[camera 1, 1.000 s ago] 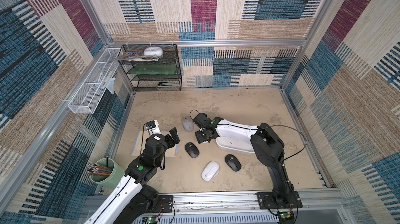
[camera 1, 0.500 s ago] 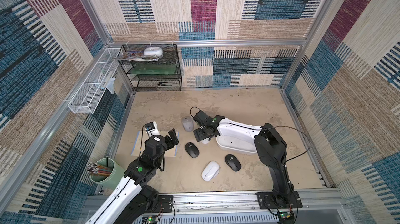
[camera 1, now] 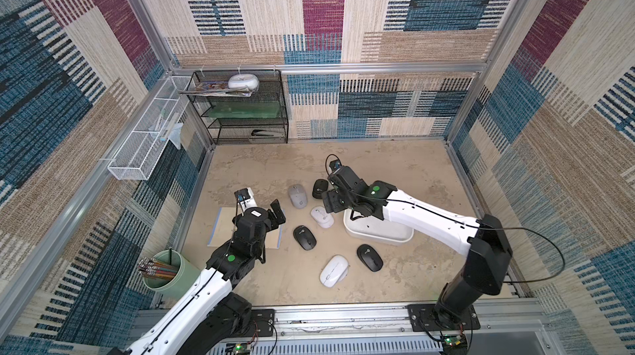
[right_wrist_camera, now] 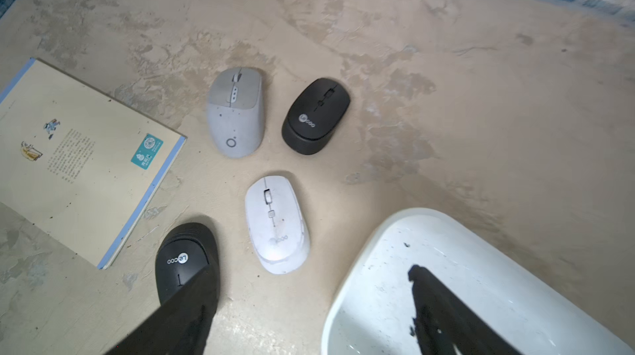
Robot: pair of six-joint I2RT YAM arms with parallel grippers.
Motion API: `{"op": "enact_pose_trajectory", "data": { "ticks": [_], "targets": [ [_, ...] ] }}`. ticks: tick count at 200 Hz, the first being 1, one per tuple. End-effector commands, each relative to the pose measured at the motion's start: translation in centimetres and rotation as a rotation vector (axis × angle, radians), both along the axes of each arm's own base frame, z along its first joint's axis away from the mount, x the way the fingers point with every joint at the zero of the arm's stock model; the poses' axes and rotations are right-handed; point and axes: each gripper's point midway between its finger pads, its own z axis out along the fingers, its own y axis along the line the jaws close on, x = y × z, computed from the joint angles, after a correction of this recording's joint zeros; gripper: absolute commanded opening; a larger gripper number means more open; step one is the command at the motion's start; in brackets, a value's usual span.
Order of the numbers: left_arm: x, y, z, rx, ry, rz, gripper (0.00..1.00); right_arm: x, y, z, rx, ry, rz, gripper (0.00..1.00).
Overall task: Take out the mouse from the storage box
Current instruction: Place the mouse at the center of the board, then reset both arms
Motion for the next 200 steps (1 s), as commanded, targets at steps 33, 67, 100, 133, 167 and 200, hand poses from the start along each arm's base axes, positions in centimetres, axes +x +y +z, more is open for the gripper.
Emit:
{"op": "enact_pose_trajectory", "data": {
  "ticks": [33,67,100,133,167,200],
  "targets": [
    [5.3,0.1,2.5,0.215,-0.097,0.031,1.0,0.6,-8.5,6.2,-0.014,-0.295,-0.234,0.99],
    [7.9,2.2,1.4,0.246,-0.051,0.021,1.0,0.0,-13.8,6.6,-0.047,-0.421,-0.323,0.99],
    [9.2,4.0,-0.5,0.297,-0.028,0.011,1.0,-0.1,-18.8,5.9,-0.012,-0.488,-0.417,0.99],
    [9.7,5.1,-1.9,0.361,-0.042,-0.031,1.0,0.4,-23.7,3.7,-0.081,-0.493,-0.529,0.99],
    [9.4,6.5,-4.5,0.461,0.005,-0.028,1.0,1.3,-26.1,1.0,-0.126,-0.515,-0.556,0.99],
    [9.0,7.3,-7.2,0.464,0.027,-0.038,1.0,1.8,-28.1,-0.6,-0.121,-0.557,-0.609,0.99]
  ]
}}
